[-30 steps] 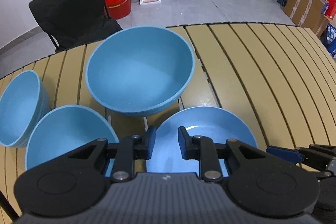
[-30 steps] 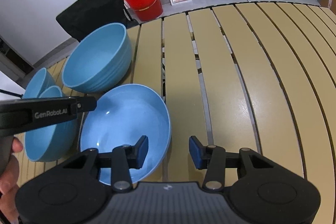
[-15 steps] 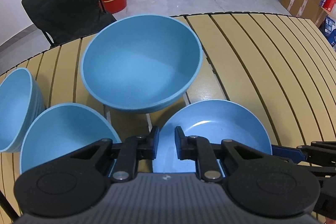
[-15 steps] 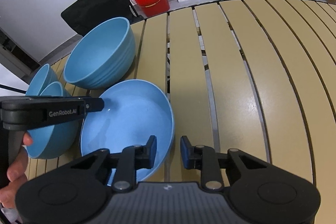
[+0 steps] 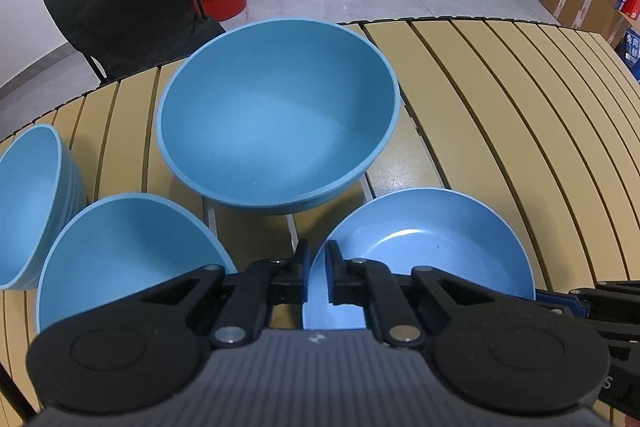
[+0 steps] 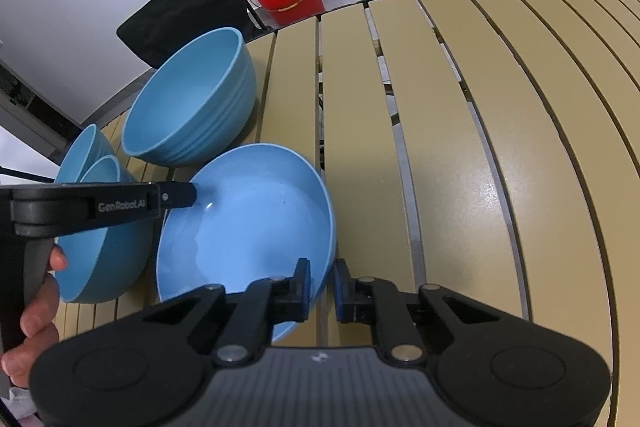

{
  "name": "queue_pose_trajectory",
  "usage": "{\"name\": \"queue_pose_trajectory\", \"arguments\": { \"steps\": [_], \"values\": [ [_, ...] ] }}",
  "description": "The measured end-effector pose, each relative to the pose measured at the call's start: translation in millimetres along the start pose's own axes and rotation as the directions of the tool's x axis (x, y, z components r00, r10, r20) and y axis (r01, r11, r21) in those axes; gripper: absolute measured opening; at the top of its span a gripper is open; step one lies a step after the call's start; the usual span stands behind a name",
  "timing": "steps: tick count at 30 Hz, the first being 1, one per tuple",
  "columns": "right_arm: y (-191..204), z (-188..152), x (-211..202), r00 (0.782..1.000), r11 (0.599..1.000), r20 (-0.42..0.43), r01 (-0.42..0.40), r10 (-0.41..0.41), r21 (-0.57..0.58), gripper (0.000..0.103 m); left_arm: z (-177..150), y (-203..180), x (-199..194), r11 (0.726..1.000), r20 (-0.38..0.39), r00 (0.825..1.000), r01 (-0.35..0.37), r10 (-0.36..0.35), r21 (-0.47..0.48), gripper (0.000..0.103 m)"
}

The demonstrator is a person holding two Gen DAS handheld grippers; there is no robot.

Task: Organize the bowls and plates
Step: 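Lift the second light-blue plate and lower it onto the plate stack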

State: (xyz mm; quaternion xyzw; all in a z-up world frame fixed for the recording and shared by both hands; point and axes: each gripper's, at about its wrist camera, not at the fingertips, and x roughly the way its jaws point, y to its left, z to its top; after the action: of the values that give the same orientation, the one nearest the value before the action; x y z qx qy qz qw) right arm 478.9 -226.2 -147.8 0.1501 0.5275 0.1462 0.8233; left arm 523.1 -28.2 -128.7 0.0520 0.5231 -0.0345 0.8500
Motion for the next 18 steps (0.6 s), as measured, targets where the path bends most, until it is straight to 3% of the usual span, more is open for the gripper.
{"name": "queue_pose_trajectory", "arguments": {
  "steps": [18],
  "values": [
    [-11,-7,-17,0.999,0.997,0.033,-0.012,0.009,0.076,0.009,-6,-8,-24,0.999,0.036,0.999,0.027,-0.026,-0.03,0.008]
  ]
}}
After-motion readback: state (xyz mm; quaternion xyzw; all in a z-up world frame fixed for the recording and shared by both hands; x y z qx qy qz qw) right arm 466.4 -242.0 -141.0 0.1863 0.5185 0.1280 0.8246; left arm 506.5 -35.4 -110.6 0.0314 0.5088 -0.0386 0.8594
